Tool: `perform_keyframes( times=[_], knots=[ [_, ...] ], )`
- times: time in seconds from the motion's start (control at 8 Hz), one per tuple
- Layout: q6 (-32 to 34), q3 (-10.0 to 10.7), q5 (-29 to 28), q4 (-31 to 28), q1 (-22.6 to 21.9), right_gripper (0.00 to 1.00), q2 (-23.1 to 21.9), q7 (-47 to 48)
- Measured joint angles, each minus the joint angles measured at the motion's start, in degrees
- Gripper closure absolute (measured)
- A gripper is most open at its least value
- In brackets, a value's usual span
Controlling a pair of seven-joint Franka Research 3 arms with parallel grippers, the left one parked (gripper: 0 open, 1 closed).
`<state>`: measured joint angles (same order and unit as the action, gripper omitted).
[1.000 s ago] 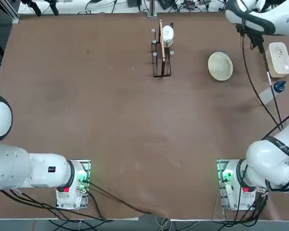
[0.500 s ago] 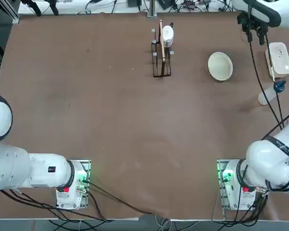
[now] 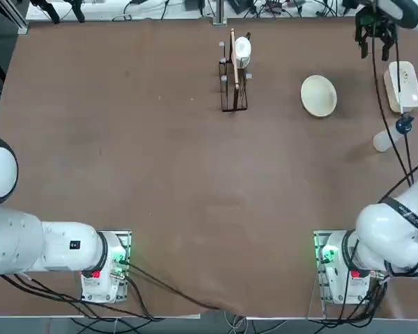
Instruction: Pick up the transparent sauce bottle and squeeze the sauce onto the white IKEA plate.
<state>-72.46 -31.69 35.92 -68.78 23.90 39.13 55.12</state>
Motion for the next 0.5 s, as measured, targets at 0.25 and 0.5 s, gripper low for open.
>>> perform_keyframes(
  times=[0.25,0.5],
  knots=[
    [-0.85,8.57,-9.62,0.37,-3.19,0.0,-4.47,-11.8],
    [-1.77,13.36,-18.03,0.35,-5.88,0.0,-8.15,-20.77]
  ],
)
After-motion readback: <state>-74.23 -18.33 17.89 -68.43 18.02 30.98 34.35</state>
